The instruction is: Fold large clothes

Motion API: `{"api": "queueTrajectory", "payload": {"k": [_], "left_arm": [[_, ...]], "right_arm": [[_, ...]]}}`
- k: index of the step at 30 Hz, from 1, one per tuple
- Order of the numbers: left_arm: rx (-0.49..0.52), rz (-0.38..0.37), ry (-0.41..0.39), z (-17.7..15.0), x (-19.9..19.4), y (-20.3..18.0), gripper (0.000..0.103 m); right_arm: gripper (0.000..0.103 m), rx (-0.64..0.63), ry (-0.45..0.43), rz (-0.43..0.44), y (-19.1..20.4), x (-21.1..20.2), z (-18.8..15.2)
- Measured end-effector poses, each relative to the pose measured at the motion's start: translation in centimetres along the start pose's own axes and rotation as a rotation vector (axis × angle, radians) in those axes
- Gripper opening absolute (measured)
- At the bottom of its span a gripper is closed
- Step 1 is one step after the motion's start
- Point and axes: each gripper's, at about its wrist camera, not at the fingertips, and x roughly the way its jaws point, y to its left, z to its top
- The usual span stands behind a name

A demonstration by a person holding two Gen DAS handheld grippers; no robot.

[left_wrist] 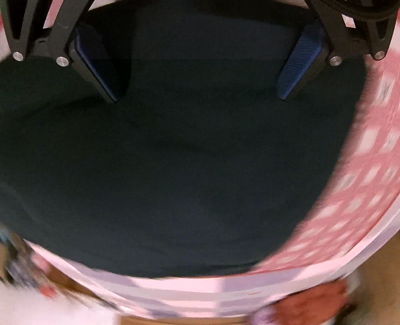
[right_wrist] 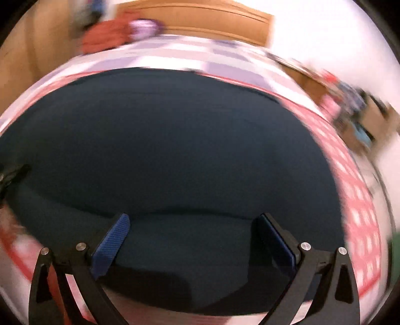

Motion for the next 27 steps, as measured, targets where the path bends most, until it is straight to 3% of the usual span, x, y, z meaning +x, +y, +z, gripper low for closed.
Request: {"api": "queueTrajectory", "payload": {"k": [2, 4, 5, 7, 10, 14, 15, 17, 18, 19, 22, 24, 27], "left_arm": [[0.014, 0.060, 0.001, 0.1, -0.5, 1.5, 0.103], [0.025, 0.067, 0.005, 0.9, -1.1, 2.0, 0.102], [0.025, 0.056, -0.001, 1.5, -1.5, 1.7, 0.102], [0.030, -0.038, -0.047, 3.7, -2.5, -0.1, 0.102], [0.087, -0.164, -0.076, 7.2, -1.6, -5.5, 0.102], [0.159, -0.265, 0.000, 11.0, 3.2, -12.9, 0.103], [0.176, -0.252, 0.025, 11.7, 4.7, -13.7, 0.103], [0.156, -0.217, 0.043, 13.1, 7.3, -13.4, 0.103], [0.130, -0.220, 0.043, 14.0, 8.2, -12.4, 0.103], [0.116, -0.205, 0.042, 14.8, 8.8, -11.4, 0.103], [0.125, -0.070, 0.031, 16.1, 9.7, -8.4, 0.103], [0.098, -0.010, 0.055, 16.7, 10.9, -5.8, 0.103], [0.011, 0.033, 0.071, 19.2, 12.2, -3.6, 0.103]], "right_arm": [[0.103, 0.069, 0.030, -0.034, -3.9, 0.1, -0.5], [0.103, 0.118, 0.069, -0.080, -6.9, 0.1, -0.6], [0.103, 0.119, 0.068, -0.104, -7.4, -0.2, -0.3], [0.103, 0.102, 0.031, -0.127, -6.8, -1.3, 0.8], [0.103, 0.043, -0.017, -0.003, -2.6, -1.1, 3.9], [0.103, -0.089, -0.033, 0.166, 4.6, 1.4, 10.1], [0.103, -0.119, -0.027, 0.199, 6.2, 2.4, 11.5], [0.103, -0.194, 0.013, 0.156, 8.0, 5.2, 13.8], [0.103, -0.167, 0.029, 0.205, 7.3, 6.3, 14.8], [0.103, -0.133, 0.036, 0.219, 6.2, 7.1, 15.5], [0.103, -0.065, 0.055, 0.073, 0.8, 9.5, 17.0], [0.103, 0.046, 0.097, 0.055, -4.0, 11.2, 17.2], [0.103, 0.147, 0.115, -0.035, -7.3, 11.2, 17.7]]}}
